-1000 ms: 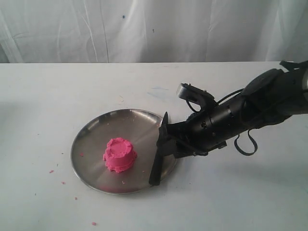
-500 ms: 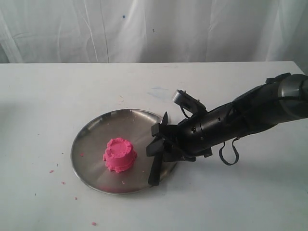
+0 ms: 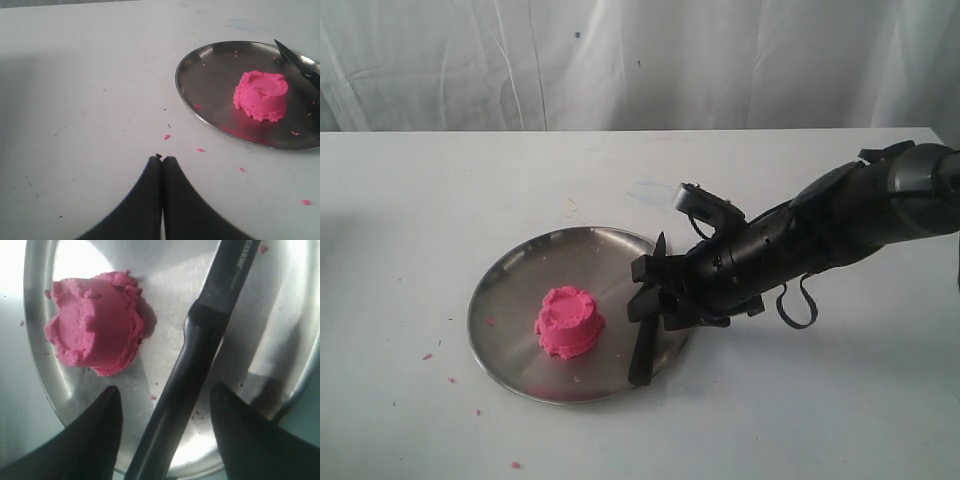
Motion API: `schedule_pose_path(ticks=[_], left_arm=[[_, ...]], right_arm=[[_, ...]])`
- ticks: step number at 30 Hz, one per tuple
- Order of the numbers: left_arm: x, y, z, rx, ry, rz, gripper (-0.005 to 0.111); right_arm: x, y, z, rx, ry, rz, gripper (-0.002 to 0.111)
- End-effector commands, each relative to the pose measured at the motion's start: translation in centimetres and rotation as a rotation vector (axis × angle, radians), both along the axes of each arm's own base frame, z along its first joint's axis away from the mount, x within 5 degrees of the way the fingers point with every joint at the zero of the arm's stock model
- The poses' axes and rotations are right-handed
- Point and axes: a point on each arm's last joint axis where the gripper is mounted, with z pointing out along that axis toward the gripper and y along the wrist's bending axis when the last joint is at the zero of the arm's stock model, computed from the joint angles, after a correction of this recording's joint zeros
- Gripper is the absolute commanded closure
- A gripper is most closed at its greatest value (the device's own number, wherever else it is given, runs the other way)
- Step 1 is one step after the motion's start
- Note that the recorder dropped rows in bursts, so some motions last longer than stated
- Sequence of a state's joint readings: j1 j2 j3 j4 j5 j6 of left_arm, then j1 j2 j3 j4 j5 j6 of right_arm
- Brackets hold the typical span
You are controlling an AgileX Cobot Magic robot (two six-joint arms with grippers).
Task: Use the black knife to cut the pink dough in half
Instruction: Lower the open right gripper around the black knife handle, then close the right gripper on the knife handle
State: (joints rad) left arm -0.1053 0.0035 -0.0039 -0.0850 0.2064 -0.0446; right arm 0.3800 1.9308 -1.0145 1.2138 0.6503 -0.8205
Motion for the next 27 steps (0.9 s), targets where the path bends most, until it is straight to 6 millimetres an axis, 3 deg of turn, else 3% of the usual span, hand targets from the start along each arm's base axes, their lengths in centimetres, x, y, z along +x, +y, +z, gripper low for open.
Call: schedule_pose_path(ticks=[1,8,27], left_arm=[[0.0,0.0,-0.1,-0.011,-0.001,0.003,0.107],[0.0,0.0,-0.1,-0.011,-0.001,0.003,0.107],[0.0,0.0,-0.1,-0.011,-0.001,0.003,0.107]], right_arm=[[0.5,0.3,0.2,-0.04,0.016,0.008,0.058],[0.1,0.1,-0.4,-0.124,0.059,0.015,0.058],[0.4,2.8,-1.4,-0.111,0.108,0.008,0.058]])
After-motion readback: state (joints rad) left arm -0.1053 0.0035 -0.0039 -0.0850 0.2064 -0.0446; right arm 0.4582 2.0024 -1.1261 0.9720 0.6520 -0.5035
